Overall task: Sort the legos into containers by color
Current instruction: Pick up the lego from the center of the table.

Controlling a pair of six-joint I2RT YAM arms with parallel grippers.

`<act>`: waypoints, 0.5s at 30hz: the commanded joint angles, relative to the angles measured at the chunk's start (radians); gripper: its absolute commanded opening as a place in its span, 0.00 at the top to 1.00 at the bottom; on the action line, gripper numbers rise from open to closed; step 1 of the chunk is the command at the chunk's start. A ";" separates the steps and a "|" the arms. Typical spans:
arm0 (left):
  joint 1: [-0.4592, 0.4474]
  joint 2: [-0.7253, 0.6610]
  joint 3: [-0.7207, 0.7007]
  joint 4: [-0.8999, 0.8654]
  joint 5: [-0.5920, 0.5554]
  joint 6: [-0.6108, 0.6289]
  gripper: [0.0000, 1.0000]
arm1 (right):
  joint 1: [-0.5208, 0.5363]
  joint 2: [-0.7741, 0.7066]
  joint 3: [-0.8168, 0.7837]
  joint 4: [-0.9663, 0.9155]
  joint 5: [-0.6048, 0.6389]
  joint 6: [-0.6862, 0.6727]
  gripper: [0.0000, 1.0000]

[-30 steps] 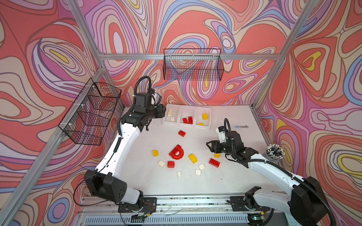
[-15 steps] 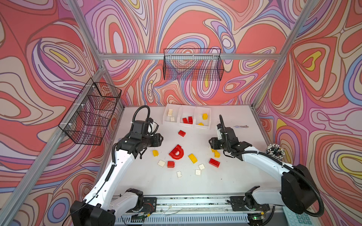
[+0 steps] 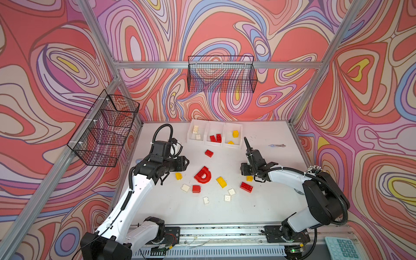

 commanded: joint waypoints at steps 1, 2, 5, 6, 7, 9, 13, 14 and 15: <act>-0.003 -0.015 -0.008 0.002 -0.004 -0.001 0.46 | 0.002 0.021 -0.001 0.022 0.014 0.011 0.40; -0.005 -0.016 -0.008 0.000 -0.006 -0.001 0.46 | 0.003 0.025 -0.002 0.023 0.013 0.013 0.40; -0.007 -0.021 -0.011 0.006 -0.006 -0.002 0.47 | 0.002 0.049 0.007 0.022 0.022 0.016 0.44; -0.007 -0.019 -0.011 0.006 -0.006 -0.001 0.47 | 0.002 0.058 0.012 0.018 0.027 0.015 0.45; -0.007 -0.019 -0.011 0.003 -0.006 -0.002 0.47 | 0.003 0.065 0.018 0.015 0.035 0.017 0.47; -0.010 -0.014 -0.010 0.003 -0.006 -0.002 0.47 | 0.002 0.076 0.026 0.008 0.043 0.017 0.53; -0.016 -0.011 -0.008 -0.002 -0.013 0.001 0.47 | 0.002 0.078 0.027 0.008 0.044 0.017 0.62; -0.016 -0.012 -0.008 -0.003 -0.014 0.001 0.47 | 0.003 0.076 0.028 0.008 0.044 0.016 0.63; -0.016 -0.013 -0.009 -0.001 -0.014 0.001 0.47 | 0.003 0.073 0.028 0.007 0.043 0.017 0.65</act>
